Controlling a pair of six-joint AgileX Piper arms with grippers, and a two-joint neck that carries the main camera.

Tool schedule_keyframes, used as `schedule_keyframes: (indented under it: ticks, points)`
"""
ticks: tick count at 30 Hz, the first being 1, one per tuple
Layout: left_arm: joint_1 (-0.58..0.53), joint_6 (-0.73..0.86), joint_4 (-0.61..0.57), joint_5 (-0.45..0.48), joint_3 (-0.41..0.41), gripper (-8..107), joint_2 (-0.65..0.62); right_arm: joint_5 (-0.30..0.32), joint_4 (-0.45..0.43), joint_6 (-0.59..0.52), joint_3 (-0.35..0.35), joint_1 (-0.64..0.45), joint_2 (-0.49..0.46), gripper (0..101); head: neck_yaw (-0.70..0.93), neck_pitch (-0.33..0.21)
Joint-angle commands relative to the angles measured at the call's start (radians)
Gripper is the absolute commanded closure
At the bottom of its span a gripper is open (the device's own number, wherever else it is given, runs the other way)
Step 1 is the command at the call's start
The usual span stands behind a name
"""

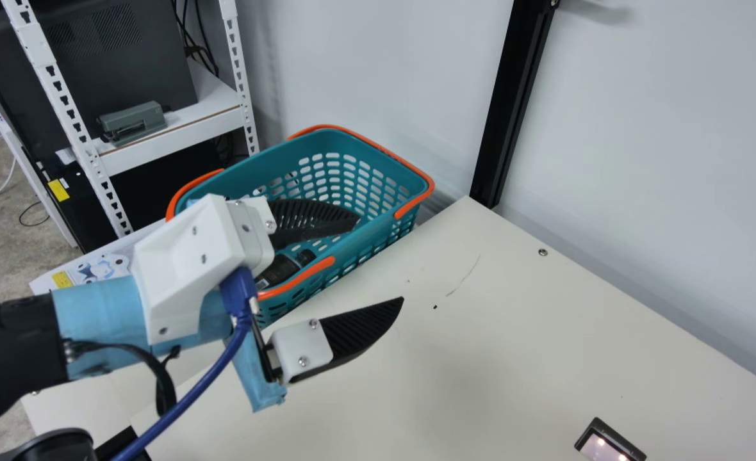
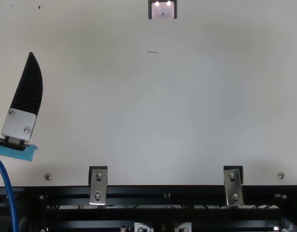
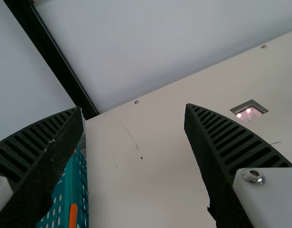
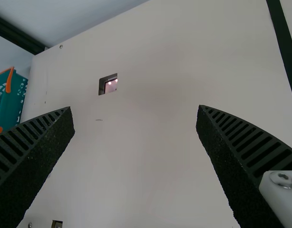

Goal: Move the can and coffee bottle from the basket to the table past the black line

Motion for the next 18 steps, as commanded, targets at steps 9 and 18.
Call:
schedule_keyframes:
  ticks: [9, 18]
  points:
    - [0.000, 0.000, 0.000, 0.000, 0.000, 9, 0.000, 0.000, 0.000, 0.000, 0.000, 0.000, 0.000, 0, 0.020, -0.031]
    - [0.000, 0.000, 0.000, 0.000, 0.000, 9, 0.000, 0.000, 0.000, 0.000, 0.000, 0.000, 0.000, 0, 0.020, -0.031]
